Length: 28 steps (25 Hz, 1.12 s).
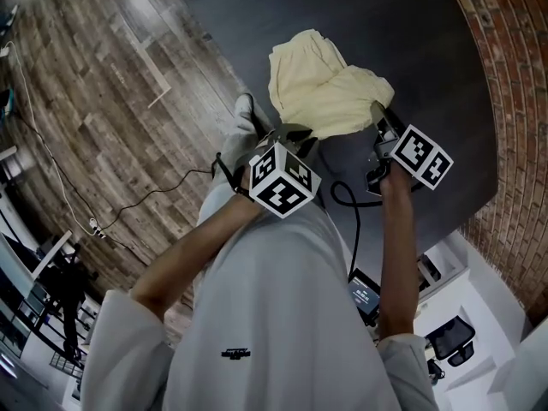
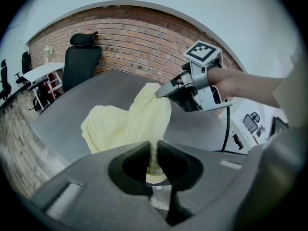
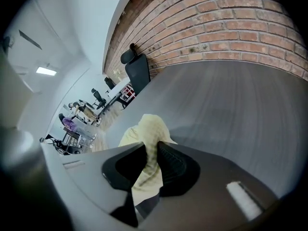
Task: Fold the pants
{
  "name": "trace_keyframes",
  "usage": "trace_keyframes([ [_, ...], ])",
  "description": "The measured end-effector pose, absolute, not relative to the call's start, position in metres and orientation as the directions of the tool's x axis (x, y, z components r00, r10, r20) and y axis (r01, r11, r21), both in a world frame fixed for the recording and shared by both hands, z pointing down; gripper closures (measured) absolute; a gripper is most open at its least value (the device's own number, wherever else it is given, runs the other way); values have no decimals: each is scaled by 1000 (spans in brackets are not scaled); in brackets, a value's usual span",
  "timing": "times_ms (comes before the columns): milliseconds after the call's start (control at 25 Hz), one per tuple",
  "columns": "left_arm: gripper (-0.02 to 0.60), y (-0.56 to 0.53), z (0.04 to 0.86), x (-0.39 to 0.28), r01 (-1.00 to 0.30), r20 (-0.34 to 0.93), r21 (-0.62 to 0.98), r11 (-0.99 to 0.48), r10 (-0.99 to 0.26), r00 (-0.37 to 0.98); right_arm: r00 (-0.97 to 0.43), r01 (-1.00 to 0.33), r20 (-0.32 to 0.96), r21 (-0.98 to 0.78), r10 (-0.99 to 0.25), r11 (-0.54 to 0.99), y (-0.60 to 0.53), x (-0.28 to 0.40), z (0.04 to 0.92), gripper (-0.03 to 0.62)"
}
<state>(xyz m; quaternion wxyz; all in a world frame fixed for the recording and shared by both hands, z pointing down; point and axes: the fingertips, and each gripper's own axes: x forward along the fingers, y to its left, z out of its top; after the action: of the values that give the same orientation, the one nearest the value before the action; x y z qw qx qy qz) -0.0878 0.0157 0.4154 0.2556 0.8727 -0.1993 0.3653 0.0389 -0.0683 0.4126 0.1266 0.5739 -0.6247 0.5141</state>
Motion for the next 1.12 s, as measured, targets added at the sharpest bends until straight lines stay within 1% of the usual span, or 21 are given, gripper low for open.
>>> trace_keyframes([
  [320, 529, -36, 412, -116, -550, 738, 294, -781, -180, 650, -319, -846, 733, -506, -601, -168, -113, 12, 406, 520],
  [720, 528, -97, 419, -153, -581, 749, 285, -762, -201, 631, -339, -843, 733, -515, -589, -155, -167, -23, 412, 517],
  [800, 529, -110, 423, -163, -595, 752, 288, -751, -208, 626, -352, -840, 731, -522, -584, -149, -179, -33, 416, 505],
  [840, 528, -116, 425, -167, -603, 753, 289, -743, -213, 623, -362, -833, 724, -534, -587, -145, -186, -38, 417, 488],
  [920, 528, -130, 430, -176, -625, 755, 295, -723, -224, 616, -385, -815, 702, -564, -599, -137, -200, -45, 415, 417],
  [960, 529, -136, 433, -180, -637, 758, 298, -711, -229, 611, -392, -808, 693, -573, -605, -132, -207, -48, 413, 401],
  [1120, 528, -162, 451, -195, -682, 777, 311, -662, -236, 583, -380, -823, 698, -554, -606, -122, -221, -53, 408, 396],
])
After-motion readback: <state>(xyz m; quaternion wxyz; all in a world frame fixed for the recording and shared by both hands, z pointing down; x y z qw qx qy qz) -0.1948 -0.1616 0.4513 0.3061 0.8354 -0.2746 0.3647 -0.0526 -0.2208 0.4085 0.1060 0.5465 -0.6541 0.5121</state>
